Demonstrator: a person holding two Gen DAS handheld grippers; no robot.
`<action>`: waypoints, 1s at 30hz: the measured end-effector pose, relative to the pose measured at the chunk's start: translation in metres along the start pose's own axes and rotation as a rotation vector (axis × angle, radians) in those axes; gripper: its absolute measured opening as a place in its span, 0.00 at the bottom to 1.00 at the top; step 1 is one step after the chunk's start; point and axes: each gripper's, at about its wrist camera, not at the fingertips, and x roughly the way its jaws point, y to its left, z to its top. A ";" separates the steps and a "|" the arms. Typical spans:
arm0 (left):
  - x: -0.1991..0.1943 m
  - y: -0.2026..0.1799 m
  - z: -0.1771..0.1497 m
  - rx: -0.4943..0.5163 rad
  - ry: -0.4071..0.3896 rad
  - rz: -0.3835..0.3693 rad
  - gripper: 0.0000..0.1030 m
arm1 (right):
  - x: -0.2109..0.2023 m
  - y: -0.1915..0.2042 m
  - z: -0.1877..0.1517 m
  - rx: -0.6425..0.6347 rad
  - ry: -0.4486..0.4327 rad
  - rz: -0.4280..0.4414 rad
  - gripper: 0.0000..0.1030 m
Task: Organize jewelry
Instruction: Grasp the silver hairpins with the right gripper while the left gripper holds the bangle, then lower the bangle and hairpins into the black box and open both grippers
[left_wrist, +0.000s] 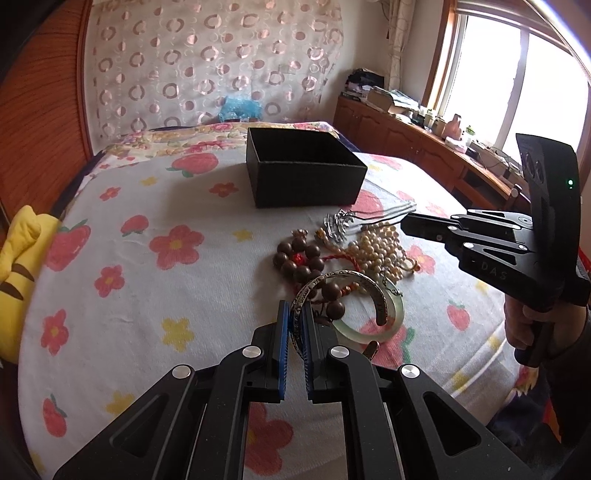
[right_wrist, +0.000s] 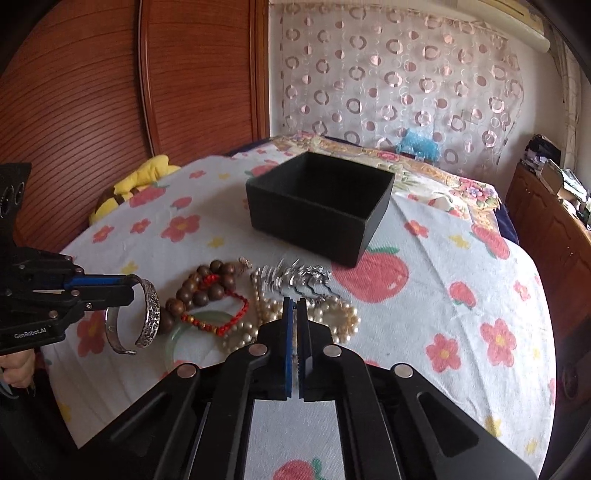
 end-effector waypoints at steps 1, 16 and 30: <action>0.000 0.000 0.001 0.001 -0.003 0.001 0.06 | 0.000 0.000 0.001 0.000 -0.005 -0.002 0.02; -0.001 0.002 0.014 0.003 -0.026 0.008 0.06 | -0.002 -0.031 0.004 0.092 0.006 -0.042 0.02; 0.001 -0.001 0.011 0.011 -0.017 0.011 0.06 | 0.022 -0.064 -0.008 0.277 0.041 -0.018 0.11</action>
